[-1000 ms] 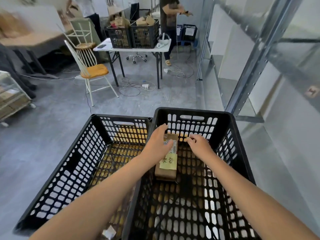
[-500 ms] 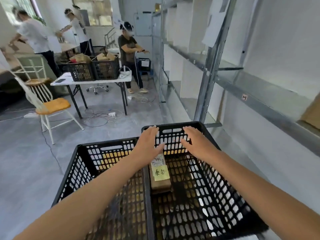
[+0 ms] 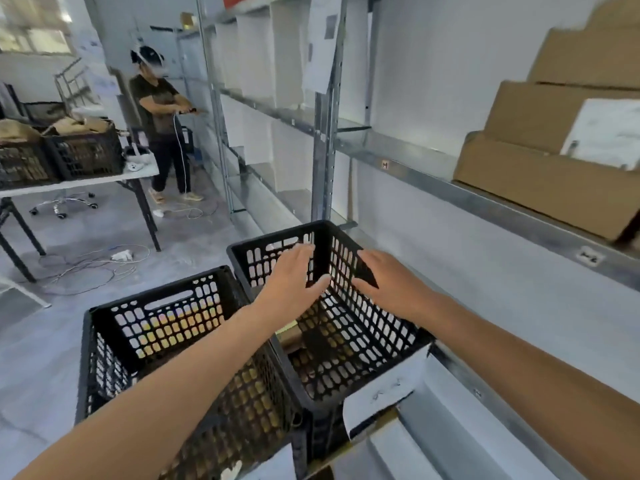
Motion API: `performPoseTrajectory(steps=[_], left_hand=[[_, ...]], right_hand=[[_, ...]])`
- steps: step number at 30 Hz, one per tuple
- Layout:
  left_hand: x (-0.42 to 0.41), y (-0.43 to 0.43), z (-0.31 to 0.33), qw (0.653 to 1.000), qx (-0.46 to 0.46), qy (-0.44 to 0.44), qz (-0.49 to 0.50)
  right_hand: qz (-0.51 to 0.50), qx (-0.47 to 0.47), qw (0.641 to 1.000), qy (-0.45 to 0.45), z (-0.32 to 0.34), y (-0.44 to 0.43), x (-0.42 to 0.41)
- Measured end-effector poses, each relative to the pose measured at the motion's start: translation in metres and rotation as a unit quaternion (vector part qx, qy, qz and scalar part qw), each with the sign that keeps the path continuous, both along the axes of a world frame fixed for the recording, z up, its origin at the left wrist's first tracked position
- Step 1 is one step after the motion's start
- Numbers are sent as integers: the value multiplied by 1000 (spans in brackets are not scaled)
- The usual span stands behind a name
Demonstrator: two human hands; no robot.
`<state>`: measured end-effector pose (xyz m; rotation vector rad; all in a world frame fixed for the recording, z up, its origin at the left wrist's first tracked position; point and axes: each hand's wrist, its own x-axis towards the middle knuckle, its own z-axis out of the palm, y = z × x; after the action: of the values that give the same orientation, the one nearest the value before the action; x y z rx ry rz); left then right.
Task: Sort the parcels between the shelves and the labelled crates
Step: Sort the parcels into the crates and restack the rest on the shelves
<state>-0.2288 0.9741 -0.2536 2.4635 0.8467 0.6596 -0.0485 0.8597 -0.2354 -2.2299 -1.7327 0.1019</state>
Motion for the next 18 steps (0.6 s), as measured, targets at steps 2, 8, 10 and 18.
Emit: performPoseTrajectory(steps=[2, 8, 10, 18], left_hand=[[4, -17, 3, 1000, 9, 4, -25], [20, -62, 16, 996, 42, -1, -79], [28, -79, 21, 994, 46, -4, -97], [52, -190, 37, 978, 61, -7, -198]], right_hand=[[-20, -10, 1000, -14, 7, -24, 1], [-75, 16, 996, -44, 36, -86, 3], [-91, 28, 995, -41, 43, -111, -1], [-171, 32, 984, -48, 59, -245, -19]])
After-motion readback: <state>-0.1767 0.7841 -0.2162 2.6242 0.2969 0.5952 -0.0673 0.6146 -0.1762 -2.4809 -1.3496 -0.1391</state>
